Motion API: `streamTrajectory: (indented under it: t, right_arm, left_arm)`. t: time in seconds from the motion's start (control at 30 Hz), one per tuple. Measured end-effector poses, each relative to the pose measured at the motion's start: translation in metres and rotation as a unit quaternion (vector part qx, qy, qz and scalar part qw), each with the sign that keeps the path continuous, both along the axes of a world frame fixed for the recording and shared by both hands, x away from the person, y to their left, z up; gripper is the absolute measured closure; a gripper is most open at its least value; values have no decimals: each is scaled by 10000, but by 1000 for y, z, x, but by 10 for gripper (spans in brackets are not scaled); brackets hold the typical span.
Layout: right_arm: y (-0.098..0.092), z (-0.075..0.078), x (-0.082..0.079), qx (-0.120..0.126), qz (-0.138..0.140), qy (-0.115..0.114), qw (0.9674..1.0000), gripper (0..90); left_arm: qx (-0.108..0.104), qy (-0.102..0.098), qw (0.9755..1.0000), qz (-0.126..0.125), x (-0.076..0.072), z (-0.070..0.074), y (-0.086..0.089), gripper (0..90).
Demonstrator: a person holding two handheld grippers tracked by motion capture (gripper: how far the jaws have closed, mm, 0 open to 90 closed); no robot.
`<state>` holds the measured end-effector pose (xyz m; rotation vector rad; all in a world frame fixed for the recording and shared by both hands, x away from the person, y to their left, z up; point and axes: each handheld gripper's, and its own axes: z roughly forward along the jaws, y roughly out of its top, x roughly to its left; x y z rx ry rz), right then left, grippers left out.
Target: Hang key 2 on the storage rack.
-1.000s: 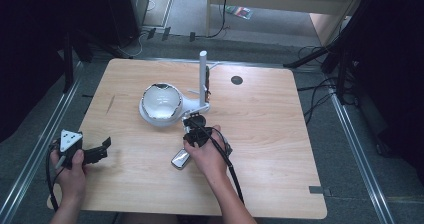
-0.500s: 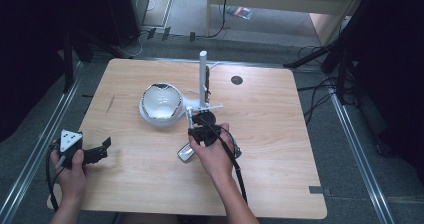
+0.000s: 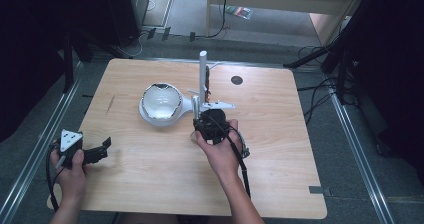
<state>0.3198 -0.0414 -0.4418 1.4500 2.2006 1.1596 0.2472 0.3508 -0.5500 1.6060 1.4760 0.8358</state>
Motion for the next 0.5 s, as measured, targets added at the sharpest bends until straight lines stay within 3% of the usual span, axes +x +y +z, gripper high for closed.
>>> streamTrajectory:
  t: [0.2, 0.5]
  right_arm:
    - [-5, 6, -2, 76, 34, -340, 9994, 760]
    - [-14, 7, 2, 192, 22, -511, 9985, 760]
  left_arm:
    - [3, -3, 10000, 4, 0, 0, 0, 2]
    - [-9, -1, 10000, 6, 0, 0, 0, 1]
